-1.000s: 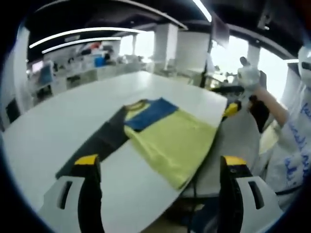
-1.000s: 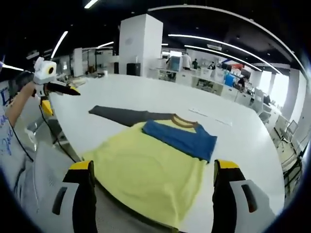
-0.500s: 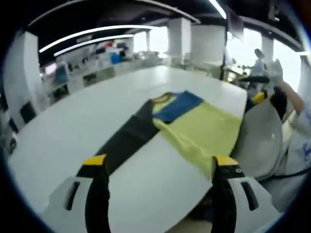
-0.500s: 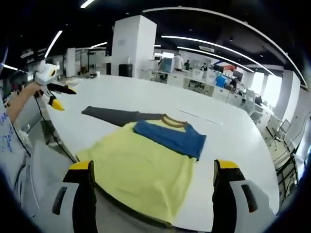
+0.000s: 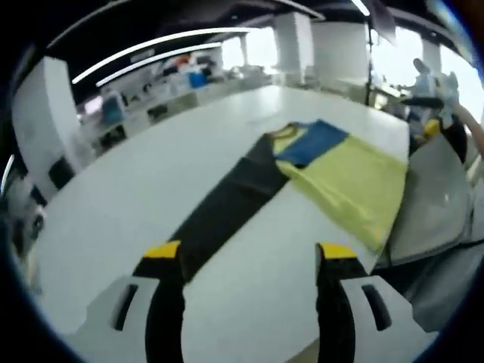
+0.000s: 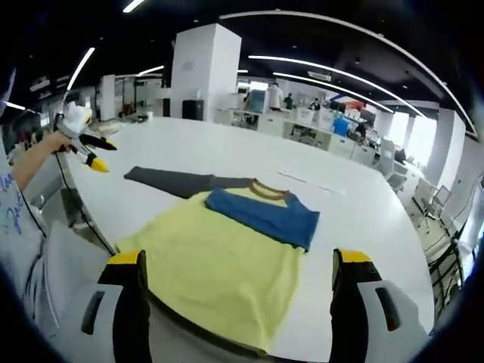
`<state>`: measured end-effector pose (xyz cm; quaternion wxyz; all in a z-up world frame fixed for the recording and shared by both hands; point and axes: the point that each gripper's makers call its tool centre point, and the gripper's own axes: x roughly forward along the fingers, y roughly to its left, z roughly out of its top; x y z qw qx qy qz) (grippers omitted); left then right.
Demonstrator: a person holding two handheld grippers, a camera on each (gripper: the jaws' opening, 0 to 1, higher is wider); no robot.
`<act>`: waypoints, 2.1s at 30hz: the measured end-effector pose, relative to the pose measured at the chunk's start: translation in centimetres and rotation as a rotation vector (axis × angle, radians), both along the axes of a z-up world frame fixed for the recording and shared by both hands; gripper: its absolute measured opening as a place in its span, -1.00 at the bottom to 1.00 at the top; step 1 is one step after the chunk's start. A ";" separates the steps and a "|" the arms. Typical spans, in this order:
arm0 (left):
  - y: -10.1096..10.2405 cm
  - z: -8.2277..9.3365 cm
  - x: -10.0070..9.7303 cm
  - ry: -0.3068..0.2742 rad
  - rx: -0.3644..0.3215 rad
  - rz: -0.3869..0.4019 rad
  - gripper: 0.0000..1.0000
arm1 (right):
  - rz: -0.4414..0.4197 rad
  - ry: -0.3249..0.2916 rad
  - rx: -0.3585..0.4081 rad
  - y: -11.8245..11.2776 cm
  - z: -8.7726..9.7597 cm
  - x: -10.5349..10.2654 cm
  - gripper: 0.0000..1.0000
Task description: Fold the garment on the visible template until the final outline fits inside the template.
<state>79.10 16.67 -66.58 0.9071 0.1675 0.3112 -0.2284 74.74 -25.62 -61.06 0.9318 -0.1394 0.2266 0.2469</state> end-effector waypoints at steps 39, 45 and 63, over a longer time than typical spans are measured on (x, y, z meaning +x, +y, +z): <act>6.9 -5.8 4.0 0.115 0.003 0.231 -0.43 | 0.000 0.031 -0.020 -0.2 -0.1 0.6 1.00; 8.1 -6.7 4.5 0.133 -0.050 0.294 -0.49 | -0.003 0.033 -0.023 -0.3 -0.3 0.7 1.00; 9.3 -9.0 5.4 0.210 -0.115 0.406 -0.64 | -0.026 0.053 -0.035 -0.7 -0.8 0.5 1.00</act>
